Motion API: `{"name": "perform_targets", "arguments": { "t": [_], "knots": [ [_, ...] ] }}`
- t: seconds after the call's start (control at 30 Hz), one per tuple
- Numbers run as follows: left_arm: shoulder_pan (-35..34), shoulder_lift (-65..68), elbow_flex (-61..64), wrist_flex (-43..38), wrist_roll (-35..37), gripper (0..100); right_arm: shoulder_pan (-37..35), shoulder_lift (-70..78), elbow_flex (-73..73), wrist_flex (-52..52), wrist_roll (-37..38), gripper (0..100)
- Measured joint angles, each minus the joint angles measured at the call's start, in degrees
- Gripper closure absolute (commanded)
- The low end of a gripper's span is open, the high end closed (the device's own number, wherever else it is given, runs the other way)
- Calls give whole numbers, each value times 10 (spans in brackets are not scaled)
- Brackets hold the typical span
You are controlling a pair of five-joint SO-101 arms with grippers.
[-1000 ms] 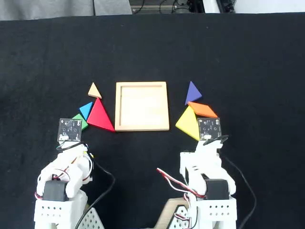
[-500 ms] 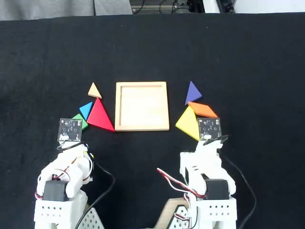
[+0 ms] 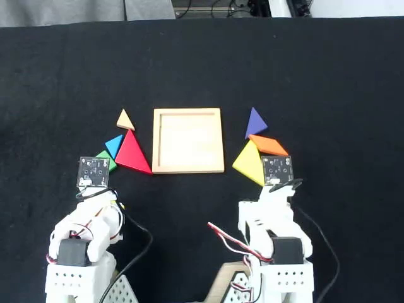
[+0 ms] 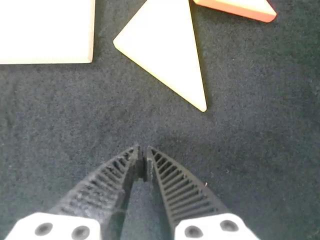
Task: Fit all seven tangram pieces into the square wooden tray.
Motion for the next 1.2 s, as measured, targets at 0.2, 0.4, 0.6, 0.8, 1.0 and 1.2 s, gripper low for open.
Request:
{"name": "perform_targets", "arguments": {
  "t": [0.2,0.4,0.6,0.8,1.0,1.2],
  "knots": [
    [0,0,0,0,0,970,0,0,0,0,0,986],
    [0,0,0,0,0,970,0,0,0,0,0,984],
    [-4,0,0,-16,-2,970,0,0,0,0,0,983],
    [-145,0,0,-161,-2,970,0,0,0,-135,0,983],
    [-221,0,0,-193,-2,970,0,0,0,-275,0,983],
    [-118,0,0,-216,-2,970,-30,0,0,-313,-1,983]
  ]
}}
